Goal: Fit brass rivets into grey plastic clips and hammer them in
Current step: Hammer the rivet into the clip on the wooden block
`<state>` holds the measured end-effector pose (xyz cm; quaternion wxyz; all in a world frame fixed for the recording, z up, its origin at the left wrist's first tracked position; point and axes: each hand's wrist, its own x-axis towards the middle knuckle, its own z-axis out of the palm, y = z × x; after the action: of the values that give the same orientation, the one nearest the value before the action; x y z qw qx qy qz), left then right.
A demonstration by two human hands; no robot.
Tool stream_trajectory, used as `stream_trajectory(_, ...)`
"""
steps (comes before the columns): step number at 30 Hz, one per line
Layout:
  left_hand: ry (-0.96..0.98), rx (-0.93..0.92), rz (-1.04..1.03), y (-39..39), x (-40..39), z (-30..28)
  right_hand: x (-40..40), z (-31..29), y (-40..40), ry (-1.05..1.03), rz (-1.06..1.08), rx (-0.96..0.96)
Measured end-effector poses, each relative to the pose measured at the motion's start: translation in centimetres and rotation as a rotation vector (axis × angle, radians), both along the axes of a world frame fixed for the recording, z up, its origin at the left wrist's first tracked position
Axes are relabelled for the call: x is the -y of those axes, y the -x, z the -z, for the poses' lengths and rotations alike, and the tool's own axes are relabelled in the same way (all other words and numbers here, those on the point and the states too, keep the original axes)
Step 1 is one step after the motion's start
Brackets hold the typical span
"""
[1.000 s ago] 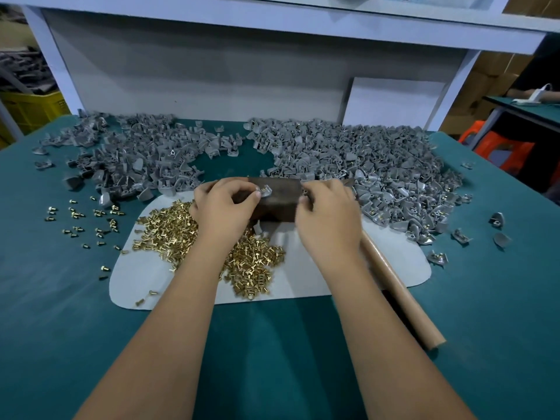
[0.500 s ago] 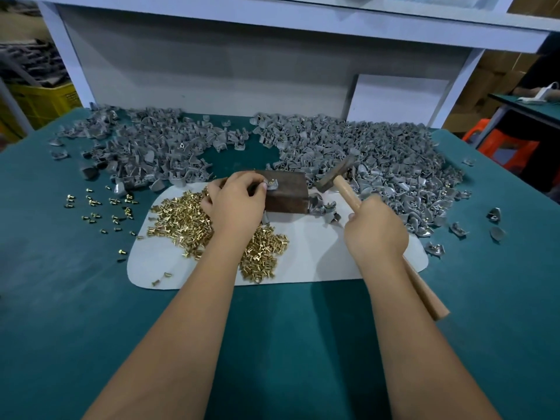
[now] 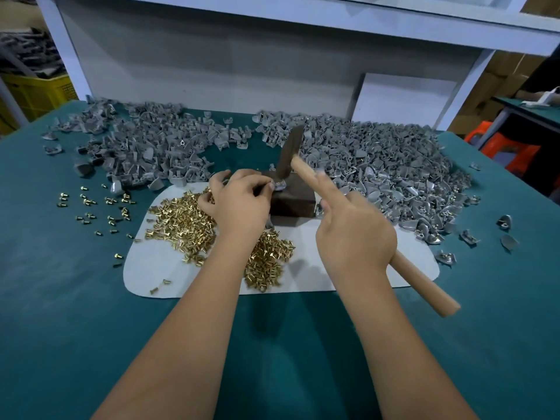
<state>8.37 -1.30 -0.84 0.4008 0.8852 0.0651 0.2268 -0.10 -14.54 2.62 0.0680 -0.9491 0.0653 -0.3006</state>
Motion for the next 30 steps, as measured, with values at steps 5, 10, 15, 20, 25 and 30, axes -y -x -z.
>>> stream_trajectory(5, -0.005, 0.029, -0.031, 0.0, 0.3, -0.1, -0.5, 0.0, 0.3, -0.038, 0.014, 0.113)
stream_trajectory(10, -0.066, 0.040, -0.014, 0.0, 0.4, -0.1, -0.7, 0.2, 0.2, 0.005, 0.031, 0.033)
stream_trajectory(15, -0.072, 0.054, -0.042, 0.2, 0.6, -0.1, -1.0, 0.2, 0.1, 0.013, 0.001, 0.010)
stream_trajectory(20, -0.049, 0.050, -0.056, -0.1, 0.5, 0.2, -1.4, -0.2, 0.2, -0.054, 0.027, 0.094)
stream_trajectory(25, -0.078, 0.068, -0.066, -0.3, 0.3, 0.4, -1.2, -0.1, 0.2, -0.067, 0.014, 0.098)
stream_trajectory(30, -0.150, 0.113, -0.044, -0.4, -0.1, 0.3, -1.0, 0.0, 0.1, -0.025, 0.038, 0.023)
